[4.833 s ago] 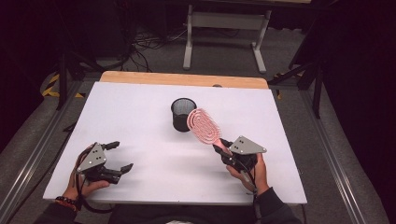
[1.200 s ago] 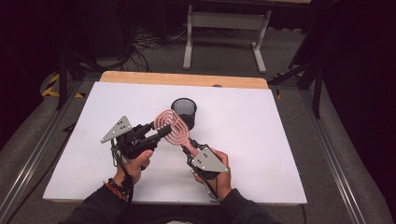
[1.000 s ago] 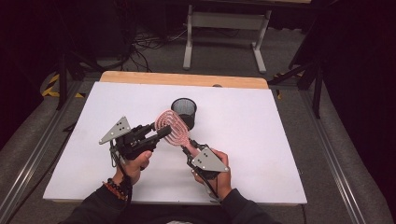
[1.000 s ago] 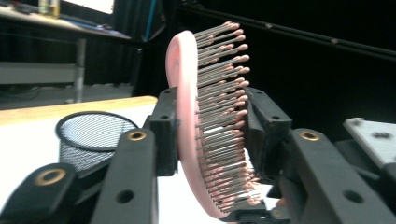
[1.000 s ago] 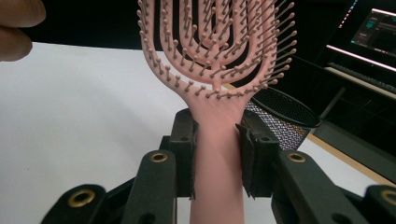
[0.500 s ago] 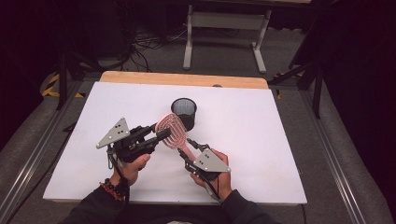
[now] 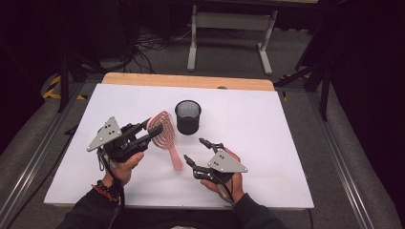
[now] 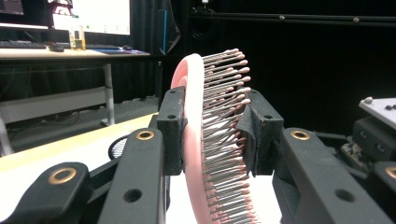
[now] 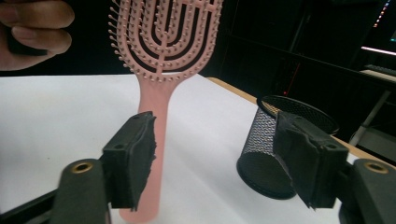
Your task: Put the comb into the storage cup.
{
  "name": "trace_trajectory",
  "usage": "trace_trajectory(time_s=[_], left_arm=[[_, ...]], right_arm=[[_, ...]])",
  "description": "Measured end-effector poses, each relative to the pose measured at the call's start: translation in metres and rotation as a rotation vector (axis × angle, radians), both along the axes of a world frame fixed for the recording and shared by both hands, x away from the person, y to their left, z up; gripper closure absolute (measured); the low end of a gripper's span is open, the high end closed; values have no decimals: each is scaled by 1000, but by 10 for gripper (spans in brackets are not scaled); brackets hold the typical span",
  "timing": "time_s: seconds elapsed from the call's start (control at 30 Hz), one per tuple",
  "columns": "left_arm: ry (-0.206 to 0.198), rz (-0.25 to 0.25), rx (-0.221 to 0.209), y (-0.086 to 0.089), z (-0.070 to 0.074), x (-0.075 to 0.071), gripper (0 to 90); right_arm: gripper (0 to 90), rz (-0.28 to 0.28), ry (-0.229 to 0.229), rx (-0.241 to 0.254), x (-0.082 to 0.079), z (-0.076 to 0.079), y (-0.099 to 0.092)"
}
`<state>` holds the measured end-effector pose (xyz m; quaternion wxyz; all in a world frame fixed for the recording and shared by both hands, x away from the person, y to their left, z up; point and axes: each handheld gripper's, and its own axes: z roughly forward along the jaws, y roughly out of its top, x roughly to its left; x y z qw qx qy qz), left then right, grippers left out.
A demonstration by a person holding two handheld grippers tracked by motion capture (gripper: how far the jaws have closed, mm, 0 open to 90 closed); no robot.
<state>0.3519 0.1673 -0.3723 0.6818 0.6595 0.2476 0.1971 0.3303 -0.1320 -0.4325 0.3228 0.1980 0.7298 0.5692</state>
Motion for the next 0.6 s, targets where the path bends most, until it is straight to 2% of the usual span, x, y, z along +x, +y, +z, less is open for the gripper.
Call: trace_trajectory(time_s=[0.13,0.2,0.23,0.33,0.5,0.6], left_arm=[[2,8,3,4,0,0,651],[6,15,7,5,0,1,651],[2,21,19,6,-1,1,651],[3,30,26,8,-1,2,651],[-4,40,31,12,0,1,651],[-6,66,17,14,0,1,650]], right_arm=[[258,-20,-22,-16,0,3,-6],[236,-39,-47,-56,-1,6,-10],[234,-56,-70,-60,-2,7,-13],[227,-73,-82,-49,-3,9,-18],[207,-99,-82,-63,-2,10,-26],[202,-127,-81,-68,0,7,-37]])
